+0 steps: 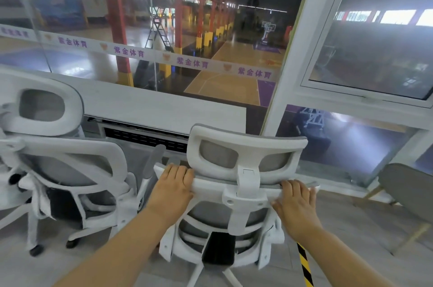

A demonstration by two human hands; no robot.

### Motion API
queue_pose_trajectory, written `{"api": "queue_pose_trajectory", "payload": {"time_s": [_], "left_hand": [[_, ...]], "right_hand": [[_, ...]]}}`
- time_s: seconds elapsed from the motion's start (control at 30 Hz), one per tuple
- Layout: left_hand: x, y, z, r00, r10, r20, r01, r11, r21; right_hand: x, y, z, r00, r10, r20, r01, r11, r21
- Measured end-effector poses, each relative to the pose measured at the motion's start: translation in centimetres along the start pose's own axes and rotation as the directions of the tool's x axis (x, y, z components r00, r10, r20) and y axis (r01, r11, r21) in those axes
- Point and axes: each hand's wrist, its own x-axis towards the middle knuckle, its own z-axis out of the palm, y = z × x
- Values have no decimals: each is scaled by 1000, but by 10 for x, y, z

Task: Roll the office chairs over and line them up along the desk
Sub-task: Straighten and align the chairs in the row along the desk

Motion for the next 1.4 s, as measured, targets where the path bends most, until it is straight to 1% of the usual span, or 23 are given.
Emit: {"api": "queue_pose_trajectory", "payload": {"time_s": [0.2,0.53,0.6,0.7,1.4], "left_hand": [[5,-11,9,999,-7,-33,7,1000,11],[20,-33,19,997,-3,-78,4,1000,22],[23,-36,21,997,4,-81,-3,1000,11],[27,-39,26,996,15,-91,-14,1000,10],[43,-50,36,1000,9,-28,-8,1000,29]], "right_hand": [[11,-11,2,1000,4,20,-3,999,-43],[26,-26,12,998,8,-60,-9,1000,-7],[28,-29,10,999,26,-20,-26,999,-27],[32,-30,7,999,36,-14,-36,999,2],[49,-37,0,998,67,-14,-66,996,52]]}}
